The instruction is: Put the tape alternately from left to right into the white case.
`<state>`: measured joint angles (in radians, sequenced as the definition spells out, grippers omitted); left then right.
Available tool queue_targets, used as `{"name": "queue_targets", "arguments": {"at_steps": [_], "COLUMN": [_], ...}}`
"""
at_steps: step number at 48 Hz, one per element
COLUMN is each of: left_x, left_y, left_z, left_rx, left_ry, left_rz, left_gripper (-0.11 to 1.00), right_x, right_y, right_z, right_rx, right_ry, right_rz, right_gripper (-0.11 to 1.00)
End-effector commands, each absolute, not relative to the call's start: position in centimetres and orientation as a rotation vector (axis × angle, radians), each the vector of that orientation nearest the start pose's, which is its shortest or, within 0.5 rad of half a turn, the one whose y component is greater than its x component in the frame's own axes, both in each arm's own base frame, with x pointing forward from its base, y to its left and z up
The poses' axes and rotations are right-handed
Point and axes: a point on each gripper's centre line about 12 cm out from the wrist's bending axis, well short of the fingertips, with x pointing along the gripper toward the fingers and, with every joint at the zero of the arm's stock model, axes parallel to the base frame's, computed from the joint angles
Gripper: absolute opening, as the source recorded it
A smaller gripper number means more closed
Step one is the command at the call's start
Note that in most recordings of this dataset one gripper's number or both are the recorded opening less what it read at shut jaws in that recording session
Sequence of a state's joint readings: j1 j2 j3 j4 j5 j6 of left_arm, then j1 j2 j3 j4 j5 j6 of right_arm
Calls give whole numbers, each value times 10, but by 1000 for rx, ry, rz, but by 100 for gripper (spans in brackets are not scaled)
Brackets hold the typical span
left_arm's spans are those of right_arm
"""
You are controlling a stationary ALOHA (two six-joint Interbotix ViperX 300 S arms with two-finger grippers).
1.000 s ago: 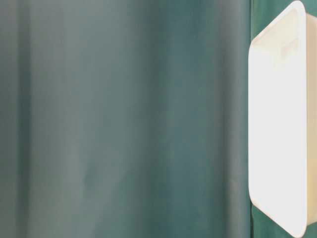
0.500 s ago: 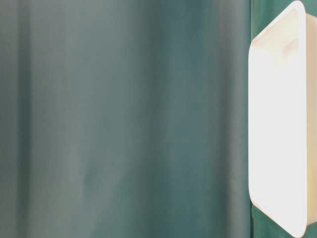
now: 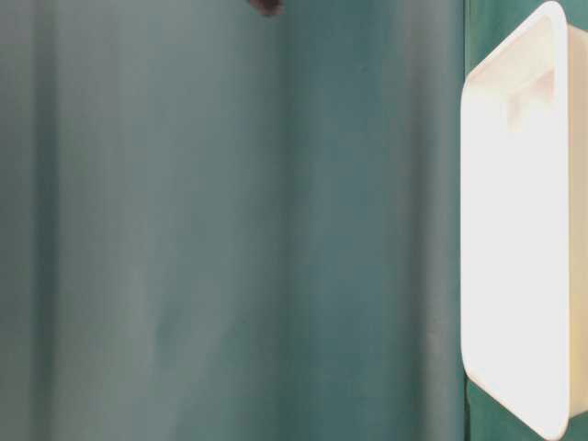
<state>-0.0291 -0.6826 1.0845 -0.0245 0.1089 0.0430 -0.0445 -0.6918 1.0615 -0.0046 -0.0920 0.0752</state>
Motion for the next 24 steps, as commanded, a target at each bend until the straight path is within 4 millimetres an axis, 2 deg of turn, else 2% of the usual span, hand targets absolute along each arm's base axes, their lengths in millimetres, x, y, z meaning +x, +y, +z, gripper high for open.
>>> {"name": "queue_targets", "arguments": {"at_steps": [1, 12, 24], "left_x": [246, 259, 261], "left_y": [-7, -8, -8], "left_z": [229, 229, 226], "left_rx": [25, 25, 21], "left_ry": [524, 583, 645], "left_rz": [-35, -37, -37], "left_gripper": [83, 83, 83], "right_x": [256, 262, 264], "right_y": [-13, -13, -13], "right_z": [261, 259, 262], "right_rx": [76, 76, 86], "right_ry": [280, 316, 357], "right_rz": [-58, -59, -63], "right_gripper": [83, 83, 83]}}
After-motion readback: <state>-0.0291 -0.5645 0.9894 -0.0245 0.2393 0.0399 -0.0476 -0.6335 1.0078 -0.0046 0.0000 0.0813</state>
